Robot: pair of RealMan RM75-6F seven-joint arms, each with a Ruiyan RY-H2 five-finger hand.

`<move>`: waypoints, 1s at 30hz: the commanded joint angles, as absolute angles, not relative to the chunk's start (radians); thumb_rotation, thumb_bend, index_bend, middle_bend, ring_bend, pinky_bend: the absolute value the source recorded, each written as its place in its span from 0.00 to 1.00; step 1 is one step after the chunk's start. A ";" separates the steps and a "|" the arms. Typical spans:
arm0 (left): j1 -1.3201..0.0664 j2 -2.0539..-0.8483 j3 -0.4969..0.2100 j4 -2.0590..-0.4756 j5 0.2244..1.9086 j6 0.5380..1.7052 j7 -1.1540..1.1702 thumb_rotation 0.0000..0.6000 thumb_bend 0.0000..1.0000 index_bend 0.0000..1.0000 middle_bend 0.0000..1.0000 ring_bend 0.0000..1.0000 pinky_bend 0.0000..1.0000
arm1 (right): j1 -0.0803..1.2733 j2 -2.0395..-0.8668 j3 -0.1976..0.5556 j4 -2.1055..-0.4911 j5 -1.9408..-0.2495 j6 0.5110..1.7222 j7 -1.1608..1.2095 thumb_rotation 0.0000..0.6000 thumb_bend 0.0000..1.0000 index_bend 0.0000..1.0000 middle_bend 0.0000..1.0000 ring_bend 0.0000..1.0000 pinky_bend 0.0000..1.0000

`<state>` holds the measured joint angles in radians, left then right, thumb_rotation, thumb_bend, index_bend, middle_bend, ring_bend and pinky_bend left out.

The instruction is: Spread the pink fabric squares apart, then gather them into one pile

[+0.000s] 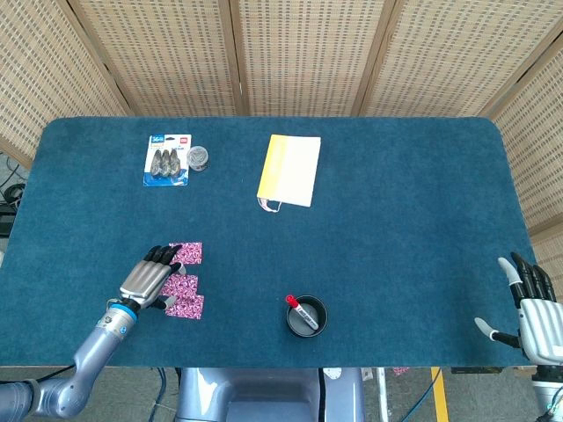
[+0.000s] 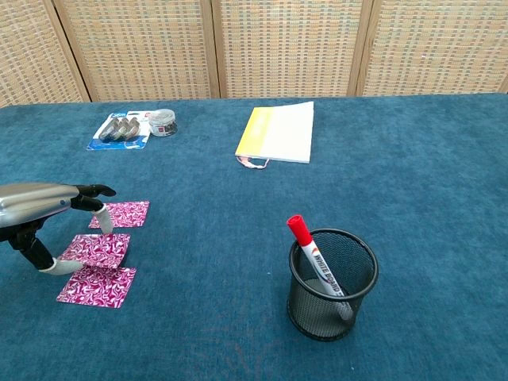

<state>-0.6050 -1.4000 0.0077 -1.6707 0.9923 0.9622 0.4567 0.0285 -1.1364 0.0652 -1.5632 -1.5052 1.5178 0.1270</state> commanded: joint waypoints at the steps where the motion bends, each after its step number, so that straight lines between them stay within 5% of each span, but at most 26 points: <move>1: -0.602 -1.399 0.020 -1.684 0.995 0.964 0.469 1.00 0.31 0.56 0.00 0.00 0.00 | 0.029 -1.136 0.065 -1.563 -1.505 1.518 0.127 1.00 0.18 0.00 0.00 0.00 0.00; 24: -0.565 -1.455 0.059 -1.704 1.025 1.021 0.522 1.00 0.30 0.52 0.00 0.00 0.00 | 0.029 -1.133 0.064 -1.565 -1.504 1.513 0.134 1.00 0.18 0.00 0.00 0.00 0.00; 30: -0.558 -1.463 0.062 -1.699 1.035 1.029 0.528 1.00 0.27 0.40 0.00 0.00 0.00 | 0.029 -1.132 0.064 -1.566 -1.503 1.513 0.135 1.00 0.18 0.00 0.00 0.00 0.00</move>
<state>-0.5588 -1.4628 0.0620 -1.6993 1.0357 1.0289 0.5276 0.0290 -1.1320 0.0636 -1.5658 -1.5035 1.5126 0.1353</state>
